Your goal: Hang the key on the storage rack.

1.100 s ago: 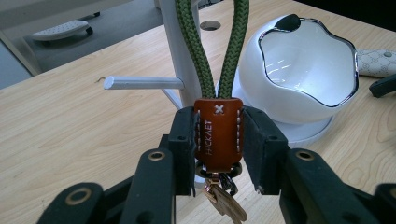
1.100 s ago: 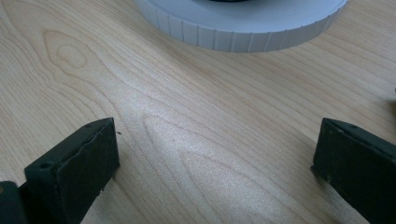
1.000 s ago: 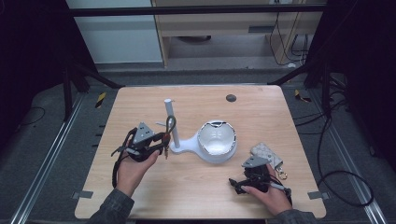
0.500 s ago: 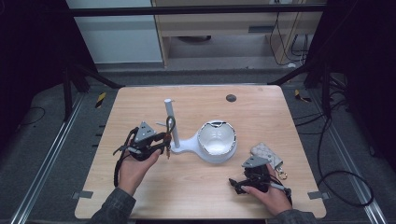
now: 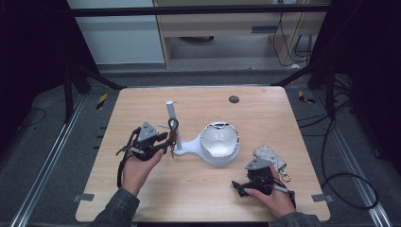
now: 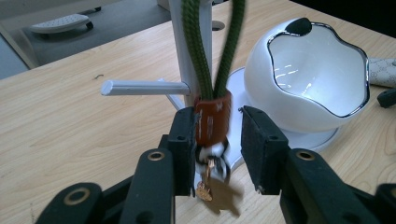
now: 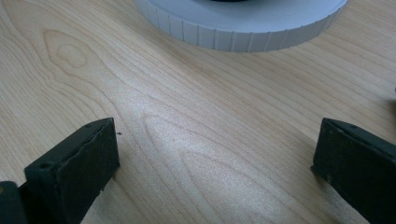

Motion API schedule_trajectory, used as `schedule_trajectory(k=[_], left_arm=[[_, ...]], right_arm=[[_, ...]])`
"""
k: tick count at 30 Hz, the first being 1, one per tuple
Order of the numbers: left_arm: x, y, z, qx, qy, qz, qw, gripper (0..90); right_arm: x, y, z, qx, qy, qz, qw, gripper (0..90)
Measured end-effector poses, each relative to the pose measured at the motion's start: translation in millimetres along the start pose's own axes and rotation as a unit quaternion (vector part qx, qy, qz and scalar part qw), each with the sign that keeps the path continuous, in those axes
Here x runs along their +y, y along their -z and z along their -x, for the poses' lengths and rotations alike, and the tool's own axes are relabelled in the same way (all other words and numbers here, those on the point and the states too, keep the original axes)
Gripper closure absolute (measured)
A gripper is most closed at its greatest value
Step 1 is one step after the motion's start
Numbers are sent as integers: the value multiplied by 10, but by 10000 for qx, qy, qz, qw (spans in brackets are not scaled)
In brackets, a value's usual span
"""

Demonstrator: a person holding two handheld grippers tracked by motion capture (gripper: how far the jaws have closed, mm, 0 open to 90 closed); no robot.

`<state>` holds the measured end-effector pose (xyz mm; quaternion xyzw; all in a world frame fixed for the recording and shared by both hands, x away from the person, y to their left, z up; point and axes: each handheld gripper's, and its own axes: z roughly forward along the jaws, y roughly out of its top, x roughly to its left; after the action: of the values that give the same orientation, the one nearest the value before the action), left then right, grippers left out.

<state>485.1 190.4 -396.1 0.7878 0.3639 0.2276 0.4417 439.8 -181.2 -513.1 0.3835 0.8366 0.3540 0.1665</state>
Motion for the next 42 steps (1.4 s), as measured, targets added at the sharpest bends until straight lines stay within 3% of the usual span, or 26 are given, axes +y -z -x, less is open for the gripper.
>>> schedule_trajectory(k=[5, 10, 16, 19, 24, 25, 32, 34, 38, 39, 42], left_arm=[[-13, 16, -9, 19, -25, -14, 10000, 613], [-79, 47, -12, 120, -103, -39, 9999, 522], [-314, 71, -71, 405, -85, -75, 9991, 312], [-537, 15, -180, 714, -102, -237, 9971, 232], [-719, -70, -347, 761, 0, -549, 9956, 137], [-779, -76, -400, 909, -83, -635, 9938, 126], [-925, -149, -464, 683, 5, -954, 9931, 69], [-957, -192, -470, 672, 45, -1027, 9924, 65], [-993, -232, -473, 568, 172, -1167, 9914, 61], [-1000, -245, -471, 611, 125, -1247, 9902, 56], [-1008, -253, -479, 646, 142, -1286, 9895, 55]], right_arm=[[-1, 1, -1, -5, -5, -2, 10000, 3], [0, 3, -2, 1, -15, -5, 10000, 3], [0, 2, -1, -5, -6, -3, 10000, 3], [1, -3, 7, 5, 24, 9, 10000, 3], [1, -3, 6, 10, 19, 10, 10000, 3], [1, -3, 7, 6, 24, 9, 10000, 3], [1, 21, 5, 41, 124, -9, 9999, 31], [12, 63, -7, -52, 242, 58, 9997, 39], [20, 101, 2, -136, 250, 175, 9994, 44], [25, 122, 18, -253, 252, 199, 9992, 45], [34, 158, 35, -311, 176, 255, 9990, 47]])
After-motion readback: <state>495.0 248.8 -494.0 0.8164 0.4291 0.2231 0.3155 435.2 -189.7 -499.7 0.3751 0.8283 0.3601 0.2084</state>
